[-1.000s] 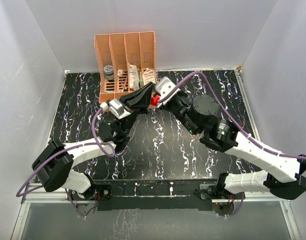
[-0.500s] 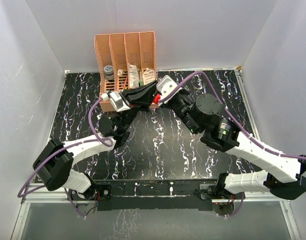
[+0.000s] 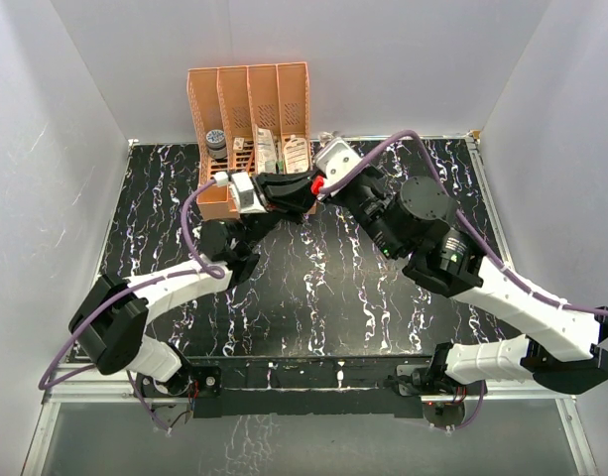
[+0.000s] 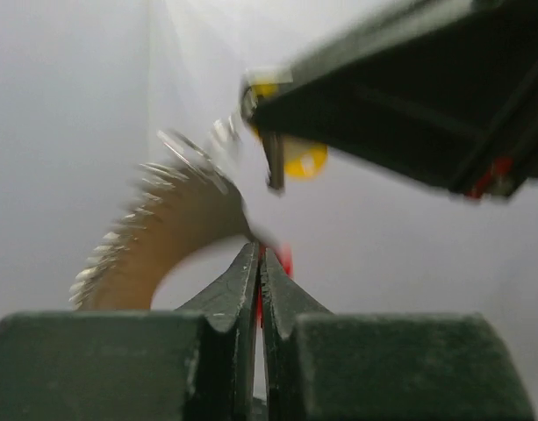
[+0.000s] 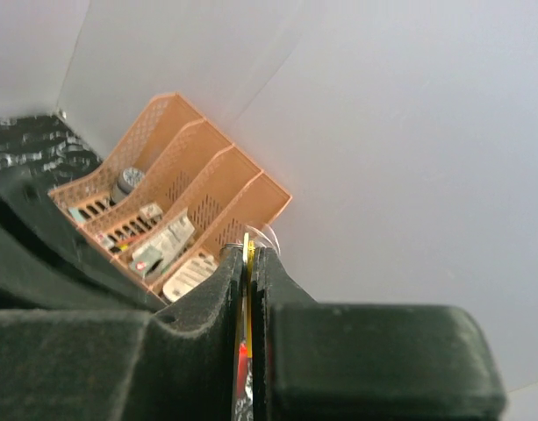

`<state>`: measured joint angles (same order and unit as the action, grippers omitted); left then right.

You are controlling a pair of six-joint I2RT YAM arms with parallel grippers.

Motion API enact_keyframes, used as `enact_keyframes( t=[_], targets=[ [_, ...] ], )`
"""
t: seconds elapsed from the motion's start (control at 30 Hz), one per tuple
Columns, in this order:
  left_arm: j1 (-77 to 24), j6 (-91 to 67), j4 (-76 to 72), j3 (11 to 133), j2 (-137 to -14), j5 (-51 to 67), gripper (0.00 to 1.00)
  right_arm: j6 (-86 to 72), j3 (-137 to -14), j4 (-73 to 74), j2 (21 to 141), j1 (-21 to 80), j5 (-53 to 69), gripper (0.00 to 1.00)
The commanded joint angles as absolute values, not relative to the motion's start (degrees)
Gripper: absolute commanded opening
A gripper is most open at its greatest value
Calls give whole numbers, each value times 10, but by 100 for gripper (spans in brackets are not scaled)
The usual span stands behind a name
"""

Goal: Remove the keys from the keyring

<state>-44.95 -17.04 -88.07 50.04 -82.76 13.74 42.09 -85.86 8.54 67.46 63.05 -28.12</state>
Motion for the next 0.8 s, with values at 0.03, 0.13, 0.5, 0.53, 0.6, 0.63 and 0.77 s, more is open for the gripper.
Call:
enact_keyframes(
  t=[0.03, 0.13, 0.5, 0.53, 0.6, 0.63, 0.77],
  targets=[
    [-453, -182, -823, 502, -835, 218, 0, 423, -906, -12, 659, 635, -262, 0],
    [-452, -183, -835, 487, -825, 200, 0, 424, -898, -13, 658, 635, -267, 0],
    [-452, -84, -818, 420, -680, 94, 2, 430, -868, -37, 633, 635, -269, 0],
    [-452, -72, -804, 420, -665, 82, 3, 430, -867, -39, 632, 635, -269, 0],
    [-451, -43, -777, 422, -640, 50, 5, 430, -864, -41, 629, 635, -267, 0],
    [-452, -26, -765, 426, -630, 28, 7, 430, -863, -41, 629, 635, -266, 0],
    [-452, 64, -744, 455, -625, -40, 10, 422, -867, -34, 627, 635, -249, 0]
  ],
)
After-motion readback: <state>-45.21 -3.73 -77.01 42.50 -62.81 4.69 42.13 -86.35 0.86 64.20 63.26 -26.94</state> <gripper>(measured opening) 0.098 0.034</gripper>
